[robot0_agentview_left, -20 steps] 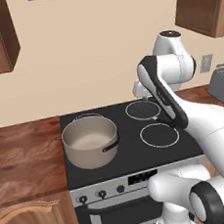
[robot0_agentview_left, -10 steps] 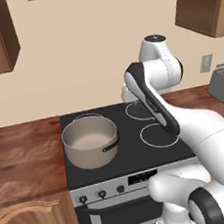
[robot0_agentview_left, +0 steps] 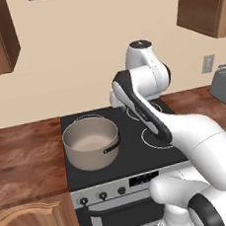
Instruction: Move the pot and pan from the stove into the sink.
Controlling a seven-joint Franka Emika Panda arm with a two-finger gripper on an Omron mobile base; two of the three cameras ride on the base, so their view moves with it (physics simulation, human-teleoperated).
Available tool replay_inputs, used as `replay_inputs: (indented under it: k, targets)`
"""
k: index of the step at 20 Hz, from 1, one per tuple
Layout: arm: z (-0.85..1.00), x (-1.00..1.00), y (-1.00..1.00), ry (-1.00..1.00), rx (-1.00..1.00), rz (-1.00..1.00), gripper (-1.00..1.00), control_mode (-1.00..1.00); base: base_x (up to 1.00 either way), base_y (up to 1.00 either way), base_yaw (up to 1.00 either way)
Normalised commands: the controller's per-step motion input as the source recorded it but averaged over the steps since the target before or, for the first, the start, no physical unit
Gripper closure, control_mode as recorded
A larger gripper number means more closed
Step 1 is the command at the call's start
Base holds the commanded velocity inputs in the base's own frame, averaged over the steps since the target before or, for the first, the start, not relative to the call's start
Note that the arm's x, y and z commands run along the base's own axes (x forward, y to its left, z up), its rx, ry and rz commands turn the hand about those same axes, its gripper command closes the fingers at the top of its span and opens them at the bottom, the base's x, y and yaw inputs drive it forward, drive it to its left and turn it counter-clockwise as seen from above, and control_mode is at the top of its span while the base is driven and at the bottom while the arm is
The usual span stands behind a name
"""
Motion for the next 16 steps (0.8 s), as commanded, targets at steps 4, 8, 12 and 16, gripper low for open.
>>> replay_inputs:
  k: [4, 8, 12, 16]
  targets:
    - [-0.18, -0.22, -0.03, -0.02, 0.06, 0.0, -1.0, -1.0, 0.0, 0.0, 0.0]
    - [-0.33, -0.28, -0.05, -0.02, 0.08, 0.0, -1.0, -1.0, 0.0, 0.0, 0.0]
    - [-0.32, -0.08, -0.01, -0.01, 0.06, 0.0, -1.0, -1.0, 0.0, 0.0, 0.0]
    - [-0.28, 0.07, 0.0, -0.05, 0.03, 0.0, -1.0, -1.0, 0.0, 0.0, 0.0]
